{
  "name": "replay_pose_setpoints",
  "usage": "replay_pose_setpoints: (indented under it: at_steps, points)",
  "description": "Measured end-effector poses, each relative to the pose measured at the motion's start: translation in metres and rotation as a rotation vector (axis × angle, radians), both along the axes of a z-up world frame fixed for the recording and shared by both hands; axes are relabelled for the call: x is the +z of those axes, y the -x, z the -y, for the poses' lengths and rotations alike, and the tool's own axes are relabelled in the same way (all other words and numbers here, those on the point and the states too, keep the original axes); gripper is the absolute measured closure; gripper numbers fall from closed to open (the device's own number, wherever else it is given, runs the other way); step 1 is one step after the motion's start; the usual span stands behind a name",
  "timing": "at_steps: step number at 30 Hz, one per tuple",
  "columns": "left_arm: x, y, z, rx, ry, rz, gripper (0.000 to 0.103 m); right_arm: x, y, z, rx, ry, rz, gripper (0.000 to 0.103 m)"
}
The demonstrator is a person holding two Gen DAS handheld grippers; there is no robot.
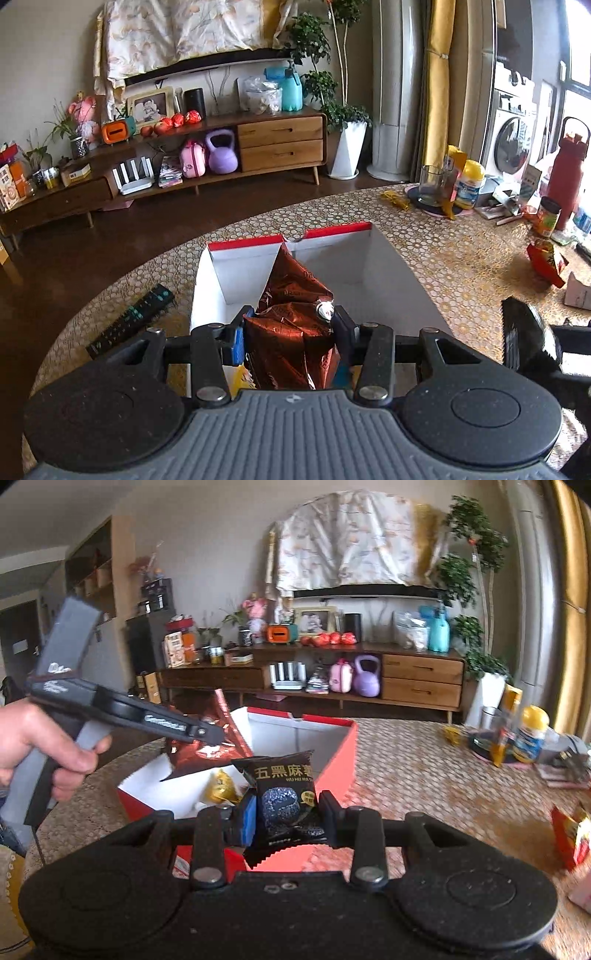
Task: Organize snacks
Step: 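Carry the foil bag and black packet over the box with both tools, then lower into the box and open the right tool while the left tool releases the foil bag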
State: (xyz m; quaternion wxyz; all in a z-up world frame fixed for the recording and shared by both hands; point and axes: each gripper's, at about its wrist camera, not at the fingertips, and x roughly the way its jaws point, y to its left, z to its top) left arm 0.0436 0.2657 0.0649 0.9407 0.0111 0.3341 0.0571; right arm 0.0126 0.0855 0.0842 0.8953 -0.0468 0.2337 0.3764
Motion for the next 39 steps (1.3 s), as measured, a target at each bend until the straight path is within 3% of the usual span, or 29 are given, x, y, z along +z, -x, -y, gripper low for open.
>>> replay_pose_setpoints:
  at_steps: [9, 23, 30, 39]
  points:
    - [-0.013, -0.051, -0.024, -0.034, -0.023, -0.096, 0.059, 0.001, -0.018, -0.050, 0.064, 0.052, -0.020, 0.070]
    - [-0.059, -0.108, -0.037, -0.120, -0.030, -0.261, 0.059, -0.034, -0.050, -0.115, 0.152, 0.257, -0.159, 0.070]
    - [-0.076, -0.120, -0.041, -0.117, -0.021, -0.293, 0.058, -0.048, -0.056, -0.124, 0.171, 0.321, -0.194, 0.070]
    - [-0.078, -0.124, -0.038, -0.100, -0.040, -0.295, 0.056, -0.054, -0.051, -0.131, 0.177, 0.378, -0.161, 0.068]
